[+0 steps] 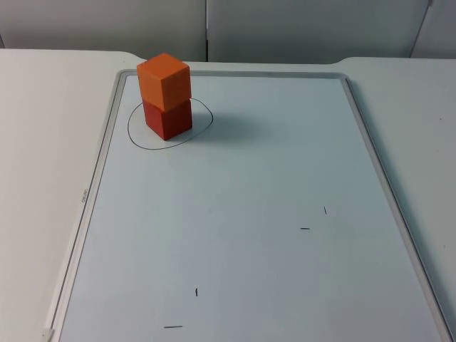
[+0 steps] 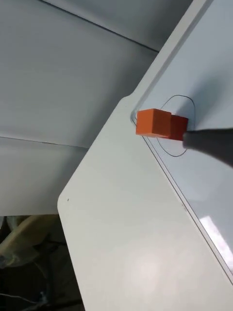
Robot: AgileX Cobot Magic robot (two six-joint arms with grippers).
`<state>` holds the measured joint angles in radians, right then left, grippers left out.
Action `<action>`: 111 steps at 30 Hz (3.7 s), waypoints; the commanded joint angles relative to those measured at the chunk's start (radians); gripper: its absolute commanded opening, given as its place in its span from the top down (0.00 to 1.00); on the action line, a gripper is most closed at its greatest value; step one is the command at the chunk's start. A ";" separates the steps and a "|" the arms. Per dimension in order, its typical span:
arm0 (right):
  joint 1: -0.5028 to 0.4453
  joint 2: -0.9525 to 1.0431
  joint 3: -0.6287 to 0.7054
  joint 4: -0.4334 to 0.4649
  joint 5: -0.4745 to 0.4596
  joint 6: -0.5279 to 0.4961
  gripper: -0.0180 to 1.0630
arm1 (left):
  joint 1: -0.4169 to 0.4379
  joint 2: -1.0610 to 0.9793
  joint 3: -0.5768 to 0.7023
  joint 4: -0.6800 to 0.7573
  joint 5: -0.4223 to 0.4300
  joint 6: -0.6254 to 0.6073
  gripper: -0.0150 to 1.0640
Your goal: Pick up one cube with the left hand and another cube with the right hand. First place the cube in the right hand at the target position, then stack the cube in the left hand on top.
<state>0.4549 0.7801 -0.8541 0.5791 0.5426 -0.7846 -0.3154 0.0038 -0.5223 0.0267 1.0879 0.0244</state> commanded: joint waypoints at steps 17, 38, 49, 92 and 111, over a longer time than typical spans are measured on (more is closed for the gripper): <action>-0.006 -0.467 0.168 -0.329 0.279 0.443 0.31 | -0.006 -0.004 0.009 -0.006 -0.010 -0.006 0.01; 0.003 -0.780 0.342 -0.429 0.544 0.617 0.31 | -0.006 -0.004 0.009 -0.010 -0.010 -0.006 0.01; 0.003 -0.780 0.342 -0.547 0.538 0.744 0.31 | -0.006 -0.004 0.009 -0.012 -0.010 -0.006 0.01; -0.068 -0.780 0.342 -0.548 0.534 0.760 0.01 | -0.006 -0.004 0.009 -0.012 -0.010 -0.006 0.01; -0.435 -0.780 0.342 -0.548 0.534 0.760 0.01 | -0.006 -0.004 0.009 -0.012 -0.010 -0.006 0.01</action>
<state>0.0290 0.0035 -0.5163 0.0288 1.0918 -0.0263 -0.3154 0.0038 -0.5199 0.0210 1.0860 0.0244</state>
